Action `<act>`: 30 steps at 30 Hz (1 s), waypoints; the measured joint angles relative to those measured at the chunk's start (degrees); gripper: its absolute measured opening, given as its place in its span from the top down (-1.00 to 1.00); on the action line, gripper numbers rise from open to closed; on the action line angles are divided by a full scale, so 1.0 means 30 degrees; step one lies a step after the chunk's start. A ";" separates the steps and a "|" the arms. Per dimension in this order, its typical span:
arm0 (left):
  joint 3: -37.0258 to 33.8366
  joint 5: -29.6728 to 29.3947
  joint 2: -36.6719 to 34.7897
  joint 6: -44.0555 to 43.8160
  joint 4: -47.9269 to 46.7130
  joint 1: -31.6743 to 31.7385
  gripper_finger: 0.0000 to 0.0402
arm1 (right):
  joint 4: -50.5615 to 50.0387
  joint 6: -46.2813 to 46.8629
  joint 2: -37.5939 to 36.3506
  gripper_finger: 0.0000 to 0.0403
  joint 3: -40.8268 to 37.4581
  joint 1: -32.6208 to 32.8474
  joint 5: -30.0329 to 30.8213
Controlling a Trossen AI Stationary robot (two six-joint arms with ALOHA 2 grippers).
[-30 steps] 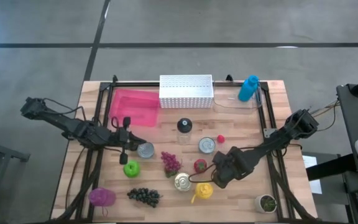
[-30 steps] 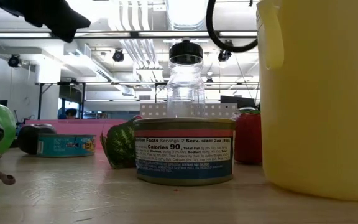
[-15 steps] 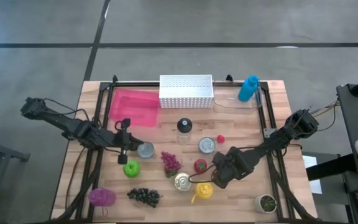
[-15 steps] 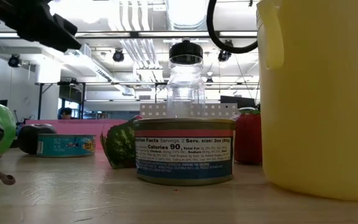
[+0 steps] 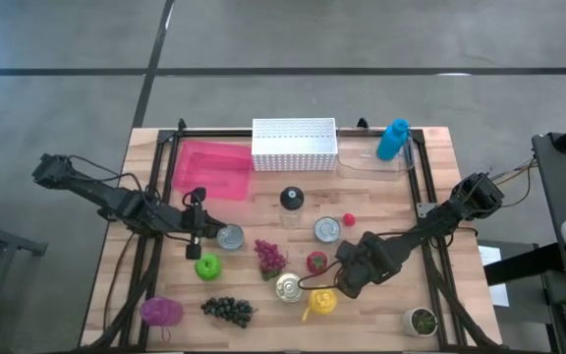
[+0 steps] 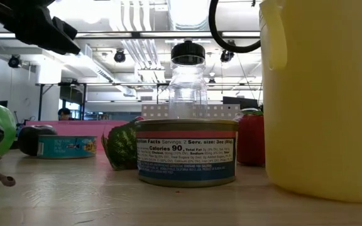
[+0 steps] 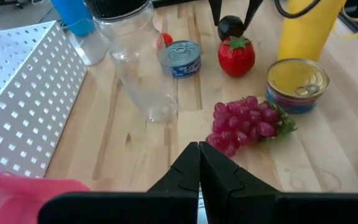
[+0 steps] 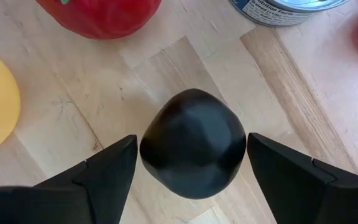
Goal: Pick & Place Food Item
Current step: Put the purple mangosteen into the white bin
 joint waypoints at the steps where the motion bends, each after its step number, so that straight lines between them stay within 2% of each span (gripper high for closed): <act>1: 0.0000 -0.0001 0.0000 -0.0509 0.0001 -0.0005 0.97 | 0.0000 0.0013 0.0000 -0.51 0.0000 0.0000 0.0002; 16: 0.1405 -0.0007 -0.0036 -0.0906 0.1202 0.0002 0.97 | 0.0257 0.0430 0.0022 -0.42 -0.0803 -0.0007 0.0073; 24: 0.1413 -0.0007 -0.0029 -0.0917 0.1202 -0.0006 0.97 | 0.2205 0.1049 0.0036 -0.36 -0.1694 -0.0015 0.0660; 30: 0.1413 0.0000 -0.0029 -0.0917 0.1195 -0.0006 0.97 | 0.2391 0.1776 0.0036 -0.31 -0.2113 -0.0066 0.0693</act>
